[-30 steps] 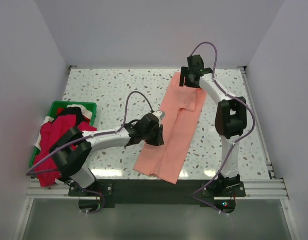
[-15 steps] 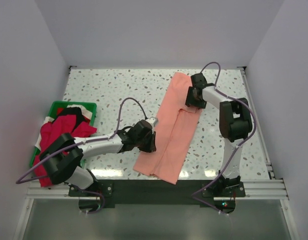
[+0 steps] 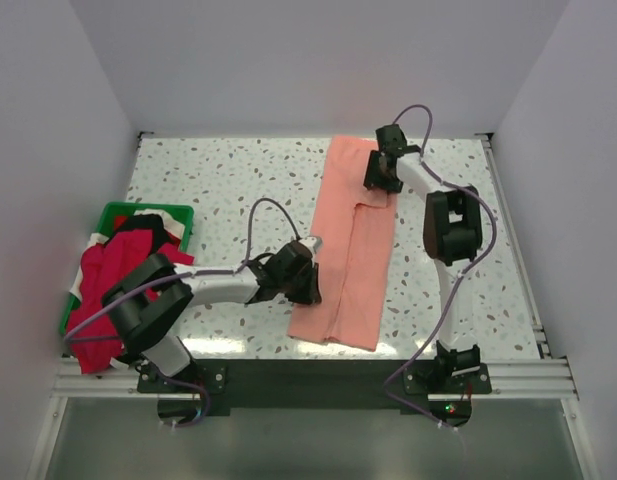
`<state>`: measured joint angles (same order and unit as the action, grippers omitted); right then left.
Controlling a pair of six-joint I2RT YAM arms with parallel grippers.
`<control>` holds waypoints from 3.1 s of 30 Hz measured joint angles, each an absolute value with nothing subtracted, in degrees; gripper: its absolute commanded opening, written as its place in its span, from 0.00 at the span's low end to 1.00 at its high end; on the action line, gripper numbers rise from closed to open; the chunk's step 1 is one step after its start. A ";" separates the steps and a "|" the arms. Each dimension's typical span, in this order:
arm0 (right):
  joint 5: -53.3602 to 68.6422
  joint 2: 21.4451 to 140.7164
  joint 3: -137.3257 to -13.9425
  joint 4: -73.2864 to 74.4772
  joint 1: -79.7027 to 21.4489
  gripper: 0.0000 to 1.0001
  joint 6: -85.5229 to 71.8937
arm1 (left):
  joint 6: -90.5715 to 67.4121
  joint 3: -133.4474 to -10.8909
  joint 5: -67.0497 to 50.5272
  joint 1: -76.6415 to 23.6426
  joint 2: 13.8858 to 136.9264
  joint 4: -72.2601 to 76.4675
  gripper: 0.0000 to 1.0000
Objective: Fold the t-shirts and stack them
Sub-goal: Fold the tshirt
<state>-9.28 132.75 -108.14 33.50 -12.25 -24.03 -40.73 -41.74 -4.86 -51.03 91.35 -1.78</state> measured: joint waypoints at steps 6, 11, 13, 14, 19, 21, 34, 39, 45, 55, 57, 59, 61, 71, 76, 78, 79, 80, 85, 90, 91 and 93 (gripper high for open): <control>-7.20 143.28 -126.04 35.38 -12.25 0.70 -21.15 | -43.55 -49.58 -7.03 -50.65 100.36 2.81 0.24; -5.41 144.84 -129.75 36.93 -12.25 0.84 -19.75 | -43.92 -52.86 -6.72 -49.98 102.06 1.56 0.28; -5.19 143.72 -128.62 36.97 -12.25 0.87 -19.44 | -43.83 -53.06 -6.24 -49.43 101.51 0.80 0.29; -5.19 142.15 -126.52 36.99 -12.25 0.87 -19.38 | -43.77 -53.04 -6.02 -49.08 100.88 -0.05 0.31; -5.48 127.11 -112.51 38.83 -12.25 0.84 -20.29 | -42.57 -51.72 -4.73 -47.86 94.26 -3.16 0.39; -5.50 117.69 -104.47 37.71 -12.34 0.82 -21.43 | -42.30 -50.22 -4.40 -47.57 90.61 -3.75 0.44; -0.34 70.89 -44.45 30.83 -15.64 0.63 -30.20 | -42.44 -35.77 -13.61 -47.59 83.11 -3.79 0.56; 2.42 63.48 -35.83 33.04 -16.91 0.63 -32.80 | -42.50 -34.09 -16.23 -47.64 83.13 -1.41 0.56; 4.73 59.37 -32.51 33.43 -18.09 0.59 -34.52 | -43.05 -33.91 -17.56 -47.86 84.86 0.91 0.50; 6.42 58.94 -30.06 36.71 -20.62 0.56 -35.99 | -44.80 -34.59 -17.63 -48.53 87.72 3.33 0.35; 6.85 59.83 -29.98 36.73 -21.19 0.56 -36.05 | -44.95 -34.94 -17.58 -48.62 88.42 3.55 0.30; 7.05 61.82 -29.98 36.56 -22.20 0.56 -36.07 | -44.82 -35.11 -17.39 -48.62 88.88 3.46 0.16; 7.03 64.10 -30.04 36.56 -23.66 0.56 -36.10 | -44.80 -35.11 -17.15 -48.18 89.14 3.03 0.05; 6.52 66.92 -35.53 37.28 -28.38 0.58 -36.51 | -43.22 -32.27 -16.01 -41.45 82.83 -4.80 0.00; 6.63 64.66 -35.57 39.53 -28.51 0.58 -37.10 | -42.89 -30.70 -16.34 -41.28 80.64 -6.28 0.00; 7.09 63.94 -34.74 39.24 -28.75 0.58 -38.04 | -42.94 -30.13 -16.56 -41.28 80.31 -5.69 0.00; 7.16 63.59 -34.22 39.22 -29.02 0.58 -38.59 | -42.96 -29.89 -16.71 -41.28 80.20 -5.41 0.00; 7.33 63.26 -33.47 39.20 -29.41 0.58 -39.27 | -43.09 -29.56 -17.02 -41.30 80.09 -4.99 0.00; 8.80 62.89 -30.98 38.94 -32.49 0.57 -43.24 | -43.90 -28.75 -17.85 -41.71 79.90 -3.90 0.00; 9.23 63.07 -29.54 36.88 -34.65 0.51 -46.72 | -43.99 -28.38 -18.28 -41.93 79.79 -3.42 0.00; 9.23 63.24 -29.30 36.58 -34.89 0.46 -47.22 | -44.01 -28.34 -18.31 -41.98 79.72 -3.36 0.00; 9.17 63.57 -28.86 36.12 -34.98 0.42 -47.94 | -44.03 -28.25 -18.31 -42.02 79.64 -3.33 0.00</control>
<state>9.17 63.57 -28.86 36.12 -34.98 -47.94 -44.03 -28.25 -18.31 -42.02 79.64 -3.33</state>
